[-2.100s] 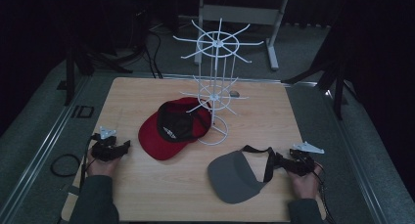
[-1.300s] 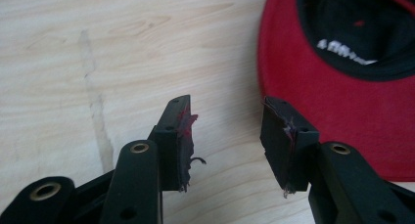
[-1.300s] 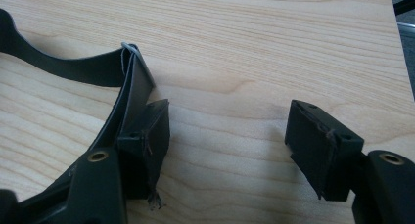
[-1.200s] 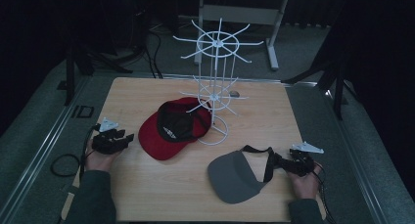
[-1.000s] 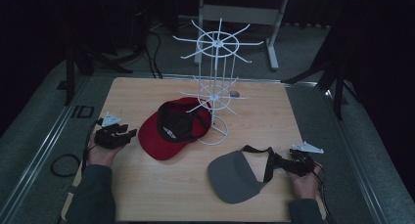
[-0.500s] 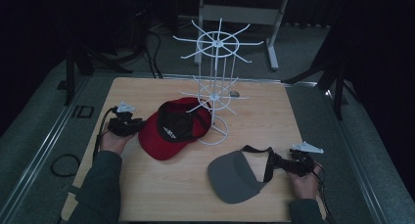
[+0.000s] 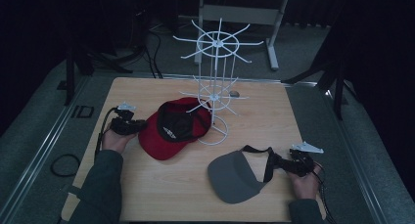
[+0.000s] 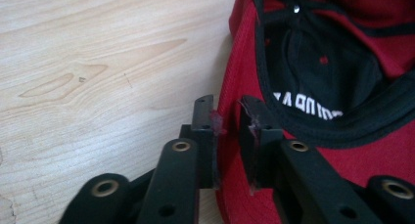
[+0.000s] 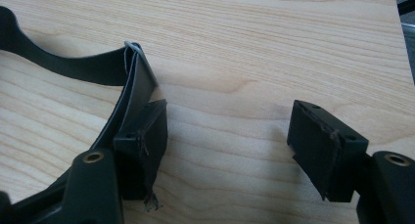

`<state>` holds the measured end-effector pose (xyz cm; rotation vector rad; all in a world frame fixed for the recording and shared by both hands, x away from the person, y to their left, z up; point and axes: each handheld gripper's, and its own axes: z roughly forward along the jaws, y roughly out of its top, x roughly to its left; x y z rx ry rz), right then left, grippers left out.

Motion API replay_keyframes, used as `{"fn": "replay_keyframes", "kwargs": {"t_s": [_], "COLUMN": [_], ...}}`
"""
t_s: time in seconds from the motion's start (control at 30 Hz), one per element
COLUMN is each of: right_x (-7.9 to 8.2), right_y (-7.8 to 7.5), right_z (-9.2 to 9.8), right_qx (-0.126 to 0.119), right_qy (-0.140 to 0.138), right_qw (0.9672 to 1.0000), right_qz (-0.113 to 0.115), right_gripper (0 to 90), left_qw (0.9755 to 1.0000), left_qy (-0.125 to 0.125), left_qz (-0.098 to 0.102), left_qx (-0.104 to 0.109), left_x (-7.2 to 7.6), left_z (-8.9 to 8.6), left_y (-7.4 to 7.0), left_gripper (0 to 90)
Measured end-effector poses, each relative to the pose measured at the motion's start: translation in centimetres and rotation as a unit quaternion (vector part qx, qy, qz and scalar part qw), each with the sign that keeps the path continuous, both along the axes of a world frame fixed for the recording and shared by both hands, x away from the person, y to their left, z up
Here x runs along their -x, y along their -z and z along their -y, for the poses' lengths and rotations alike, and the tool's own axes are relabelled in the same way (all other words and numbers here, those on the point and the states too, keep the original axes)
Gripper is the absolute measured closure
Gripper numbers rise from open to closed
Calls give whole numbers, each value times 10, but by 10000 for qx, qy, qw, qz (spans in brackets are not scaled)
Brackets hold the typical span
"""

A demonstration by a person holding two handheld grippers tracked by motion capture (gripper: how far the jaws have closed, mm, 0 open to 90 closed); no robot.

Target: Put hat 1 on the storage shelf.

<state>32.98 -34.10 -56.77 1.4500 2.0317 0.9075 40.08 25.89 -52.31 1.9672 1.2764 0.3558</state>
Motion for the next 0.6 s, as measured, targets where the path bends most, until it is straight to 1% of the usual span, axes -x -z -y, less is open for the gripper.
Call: {"fn": "replay_keyframes", "kwargs": {"t_s": [0.07, 0.17, 0.2, 0.27, 0.4, 0.43, 0.47, 0.5, 0.53, 0.57, 0.6], "right_x": [0, 0, 0, 0, 0, 0, 0, 0, 0, 0, 0], "right_y": [0, 0, 0, 0, 0, 0, 0, 0, 0, 0, 0], "right_z": [0, 0, 0, 0, 0, 0, 0, 0, 0, 0, 0], "right_qx": [2, 1, 3, 3, 4, 4, 5, 5, 6, 6, 7], "right_qy": [-8, -12, -15, -15, -15, -15, -15, -15, -16, -16, -15], "right_qw": [10000, 10000, 10000, 10000, 10000, 10000, 10000, 10000, 10000, 10000, 10000], "right_qz": [-1, -6, -3, -3, -3, -3, -3, -3, -2, -2, -2], "right_gripper": [308, 308, 308, 308, 307, 307, 308, 308, 308, 308, 308], "left_qw": [9999, 9994, 9991, 9988, 9992, 9992, 9995, 9995, 9997, 9997, 9997], "left_qy": [-111, -328, -402, -454, -343, -343, -214, -214, -111, -111, -10], "left_qz": [36, 76, 77, 65, -9, -9, -26, -26, -53, -53, -100], "left_qx": [-27, 23, 81, 143, 212, 212, 216, 216, 222, 222, 207], "left_x": [3, 8, 10, 15, 28, 28, 35, 35, 41, 41, 47], "left_z": [-3, -11, -13, -17, -17, -17, -15, -15, -13, -13, -10], "left_y": [1, 3, 4, 4, 3, 3, 3, 3, 2, 2, 2], "left_gripper": [802, 803, 804, 807, 806, 799, 788, 784, 777, 771, 768]}}
